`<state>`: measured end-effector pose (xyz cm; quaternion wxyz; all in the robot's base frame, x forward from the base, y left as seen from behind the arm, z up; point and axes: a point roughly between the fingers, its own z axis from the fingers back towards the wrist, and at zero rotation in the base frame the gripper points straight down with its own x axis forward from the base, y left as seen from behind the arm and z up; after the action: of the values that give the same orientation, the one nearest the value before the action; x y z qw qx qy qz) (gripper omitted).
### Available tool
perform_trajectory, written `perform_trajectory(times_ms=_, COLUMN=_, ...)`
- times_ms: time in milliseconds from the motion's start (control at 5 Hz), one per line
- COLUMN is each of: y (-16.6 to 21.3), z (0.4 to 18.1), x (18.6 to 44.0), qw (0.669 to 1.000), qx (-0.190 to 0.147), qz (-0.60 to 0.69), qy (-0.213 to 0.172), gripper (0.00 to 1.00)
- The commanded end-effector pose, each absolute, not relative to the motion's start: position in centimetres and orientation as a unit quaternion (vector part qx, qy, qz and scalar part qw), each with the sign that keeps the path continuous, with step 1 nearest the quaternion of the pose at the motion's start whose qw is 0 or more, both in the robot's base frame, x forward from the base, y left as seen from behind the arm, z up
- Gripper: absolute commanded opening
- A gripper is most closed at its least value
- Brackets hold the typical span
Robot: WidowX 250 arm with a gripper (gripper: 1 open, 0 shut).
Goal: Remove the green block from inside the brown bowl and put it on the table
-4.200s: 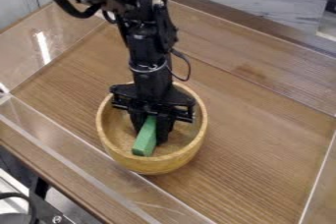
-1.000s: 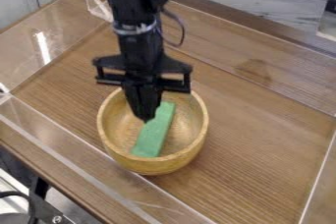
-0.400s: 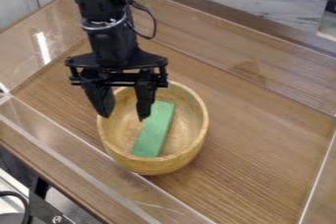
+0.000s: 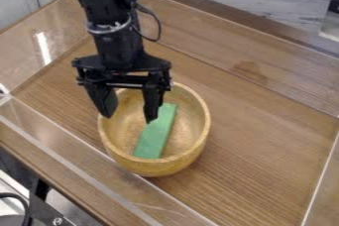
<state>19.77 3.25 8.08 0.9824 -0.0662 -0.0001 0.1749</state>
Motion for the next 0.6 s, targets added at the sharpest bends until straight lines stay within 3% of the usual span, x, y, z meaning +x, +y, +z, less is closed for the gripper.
perform_trajectory(times_ms=0, y=3.6, z=7.1, x=19.9, qw=0.988, qx=-0.068, qz=0.141, qy=-0.010, gripper=1.00)
perform_trajectory(times_ms=400, y=4.6, z=7.5, x=19.3, qw=0.984, qx=-0.069, qz=0.162, qy=-0.015, gripper=1.00)
